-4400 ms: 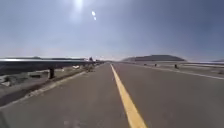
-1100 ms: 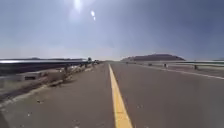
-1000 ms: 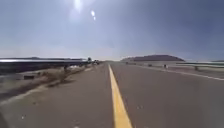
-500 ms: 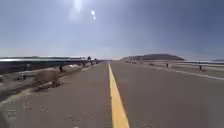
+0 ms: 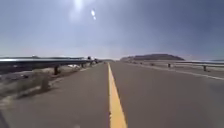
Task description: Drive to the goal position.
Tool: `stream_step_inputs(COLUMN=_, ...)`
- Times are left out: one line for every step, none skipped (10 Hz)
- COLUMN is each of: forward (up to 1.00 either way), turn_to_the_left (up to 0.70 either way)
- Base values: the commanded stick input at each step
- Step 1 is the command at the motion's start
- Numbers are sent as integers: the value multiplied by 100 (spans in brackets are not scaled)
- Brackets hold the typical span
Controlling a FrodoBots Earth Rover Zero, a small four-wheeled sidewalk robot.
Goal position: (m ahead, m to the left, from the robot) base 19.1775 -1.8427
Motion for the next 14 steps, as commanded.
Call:
stream_step_inputs(forward=85, turn_to_the_left=0)
stream_step_inputs(forward=85, turn_to_the_left=0)
stream_step_inputs(forward=85, turn_to_the_left=0)
stream_step_inputs(forward=85, turn_to_the_left=0)
stream_step_inputs(forward=85, turn_to_the_left=0)
stream_step_inputs(forward=85, turn_to_the_left=0)
stream_step_inputs(forward=85, turn_to_the_left=0)
stream_step_inputs(forward=85, turn_to_the_left=0)
stream_step_inputs(forward=85, turn_to_the_left=0)
stream_step_inputs(forward=85, turn_to_the_left=0)
stream_step_inputs(forward=85, turn_to_the_left=0)
stream_step_inputs(forward=85, turn_to_the_left=0)
stream_step_inputs(forward=85, turn_to_the_left=0)
stream_step_inputs(forward=85, turn_to_the_left=0)
